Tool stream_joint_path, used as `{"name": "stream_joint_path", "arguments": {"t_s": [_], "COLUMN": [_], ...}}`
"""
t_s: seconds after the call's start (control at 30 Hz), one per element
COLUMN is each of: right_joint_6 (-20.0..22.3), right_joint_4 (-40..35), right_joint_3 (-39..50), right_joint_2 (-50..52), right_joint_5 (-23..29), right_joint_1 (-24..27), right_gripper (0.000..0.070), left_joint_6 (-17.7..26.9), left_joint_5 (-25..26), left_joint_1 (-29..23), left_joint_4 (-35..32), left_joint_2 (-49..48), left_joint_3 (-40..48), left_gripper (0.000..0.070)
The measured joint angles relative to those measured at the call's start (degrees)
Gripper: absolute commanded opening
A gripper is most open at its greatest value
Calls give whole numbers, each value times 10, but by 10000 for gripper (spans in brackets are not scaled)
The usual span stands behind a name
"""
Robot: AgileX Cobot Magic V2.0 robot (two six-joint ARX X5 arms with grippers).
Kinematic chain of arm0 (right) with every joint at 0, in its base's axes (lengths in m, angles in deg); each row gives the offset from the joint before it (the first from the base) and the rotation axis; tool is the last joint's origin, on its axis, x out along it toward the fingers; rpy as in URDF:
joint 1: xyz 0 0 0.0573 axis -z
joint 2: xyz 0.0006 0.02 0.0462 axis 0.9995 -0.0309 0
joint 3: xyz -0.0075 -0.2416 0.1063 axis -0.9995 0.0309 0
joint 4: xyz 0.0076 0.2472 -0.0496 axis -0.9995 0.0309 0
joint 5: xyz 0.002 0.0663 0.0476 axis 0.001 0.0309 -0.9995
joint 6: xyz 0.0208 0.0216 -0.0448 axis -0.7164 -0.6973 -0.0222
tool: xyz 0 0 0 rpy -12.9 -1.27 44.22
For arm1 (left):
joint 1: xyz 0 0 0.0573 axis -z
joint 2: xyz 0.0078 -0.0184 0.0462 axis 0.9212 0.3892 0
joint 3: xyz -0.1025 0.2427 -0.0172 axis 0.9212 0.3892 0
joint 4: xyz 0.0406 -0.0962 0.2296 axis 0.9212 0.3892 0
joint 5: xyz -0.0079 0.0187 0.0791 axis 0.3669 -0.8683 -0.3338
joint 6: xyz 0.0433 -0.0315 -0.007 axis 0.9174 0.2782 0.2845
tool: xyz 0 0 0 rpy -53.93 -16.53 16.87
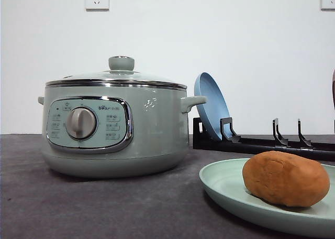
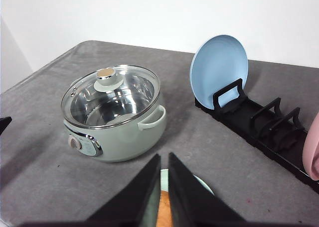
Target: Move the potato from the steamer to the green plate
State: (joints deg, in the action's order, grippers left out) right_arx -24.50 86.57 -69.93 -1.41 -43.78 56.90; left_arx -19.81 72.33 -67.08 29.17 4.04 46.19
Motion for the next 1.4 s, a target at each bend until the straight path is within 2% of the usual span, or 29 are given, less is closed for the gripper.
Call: {"name": "stream_joint_path", "arguments": {"t_s": [0.1,0.2,0.3,0.43,0.53,0.6,0.7,0.8,0.87,1.03,1.4], "right_joint_6": [1,1,12,41,68,77,85,87,88,89,91], "right_joint_4": [0,-2,-11,-55,-146,-228,-357,-464,-498,-498,-501], "right_joint_3": [0,0,13,99,211,297,430,543,597,659,676], "right_joint_2": [0,0,2,33,86,127,180,215,231,247,248], "right_joint_5": [4,32,64,72,63,38,3,-1,-1,-4,-4], "right_joint_1": [1,22,70,163,231,266,301,317,319,319,301], "right_gripper": [15,15,15,15,15,14,15,15,15,15,15], "left_joint_6": [0,0,0,0,0,0,0,0,0,0,0], "left_joint_5": [0,0,0,0,0,0,0,0,0,0,0], "left_joint_1": [0,0,0,0,0,0,0,0,0,0,0], "left_joint_4": [0,0,0,0,0,0,0,0,0,0,0], "left_joint_2": [0,0,0,0,0,0,0,0,0,0,0], "left_joint_3": [0,0,0,0,0,0,0,0,0,0,0], "left_gripper": [0,0,0,0,0,0,0,0,0,0,0]}}
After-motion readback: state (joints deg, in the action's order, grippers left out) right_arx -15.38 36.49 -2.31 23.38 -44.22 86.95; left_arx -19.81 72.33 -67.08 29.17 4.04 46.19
